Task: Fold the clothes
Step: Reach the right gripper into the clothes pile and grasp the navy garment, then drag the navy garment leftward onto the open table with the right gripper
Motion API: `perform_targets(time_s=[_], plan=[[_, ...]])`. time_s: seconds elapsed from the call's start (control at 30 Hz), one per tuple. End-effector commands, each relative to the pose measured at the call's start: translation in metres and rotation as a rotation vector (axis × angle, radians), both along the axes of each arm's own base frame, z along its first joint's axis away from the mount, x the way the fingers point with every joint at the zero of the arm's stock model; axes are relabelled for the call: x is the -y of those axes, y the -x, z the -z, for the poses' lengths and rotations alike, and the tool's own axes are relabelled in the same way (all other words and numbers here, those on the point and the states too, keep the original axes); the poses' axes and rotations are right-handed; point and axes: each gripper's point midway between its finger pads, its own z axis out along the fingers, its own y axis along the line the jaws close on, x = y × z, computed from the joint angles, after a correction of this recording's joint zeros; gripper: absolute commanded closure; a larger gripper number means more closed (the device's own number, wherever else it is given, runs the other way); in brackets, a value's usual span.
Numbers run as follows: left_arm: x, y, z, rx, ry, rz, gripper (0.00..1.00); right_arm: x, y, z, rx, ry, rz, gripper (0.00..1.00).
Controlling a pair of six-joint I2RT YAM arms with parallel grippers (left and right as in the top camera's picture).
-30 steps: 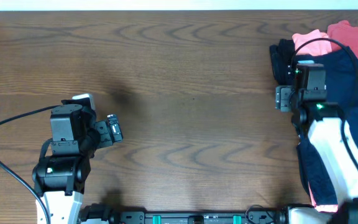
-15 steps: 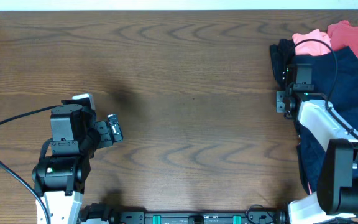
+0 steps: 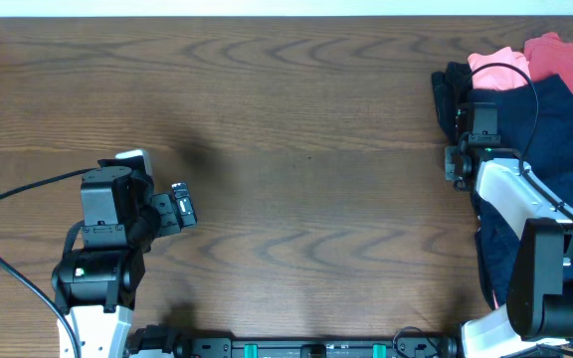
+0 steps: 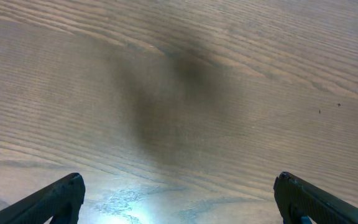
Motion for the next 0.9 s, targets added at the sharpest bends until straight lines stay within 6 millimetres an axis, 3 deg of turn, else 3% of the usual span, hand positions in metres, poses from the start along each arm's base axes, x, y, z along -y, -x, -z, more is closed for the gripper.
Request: perform_targets(time_s=[0.0, 0.13, 0.27, 0.33, 0.47, 0.67, 0.8, 0.87], plan=[[0.003, -0.002, -0.008, 0.018, 0.011, 0.007, 0.02, 0.006, -0.005, -0.007, 0.018, 0.02, 0.017, 0.99], [0.003, -0.002, -0.008, 0.018, 0.011, 0.007, 0.02, 0.006, -0.009, -0.027, 0.066, 0.027, 0.018, 0.99], [0.003, -0.002, -0.008, 0.019, 0.011, 0.007, 0.02, -0.005, -0.02, -0.077, 0.184, 0.024, -0.013, 0.99], [0.003, -0.002, -0.008, 0.019, 0.011, 0.007, 0.02, -0.02, -0.022, -0.102, 0.237, -0.009, -0.055, 0.99], [0.003, -0.002, -0.008, 0.018, 0.011, 0.007, 0.02, -0.069, -0.018, -0.131, 0.299, -0.14, -0.203, 0.99], [0.003, -0.002, -0.008, 0.018, 0.011, 0.007, 0.02, -0.149, -0.01, -0.126, 0.275, -0.334, -0.38, 0.99], [0.003, -0.002, -0.008, 0.019, 0.011, 0.007, 0.02, -0.2, -0.02, -0.132, 0.347, -0.431, -0.429, 0.99], [0.003, -0.002, -0.008, 0.019, 0.011, 0.007, 0.02, -0.236, -0.025, -0.137, 0.391, -0.507, -0.491, 0.99]])
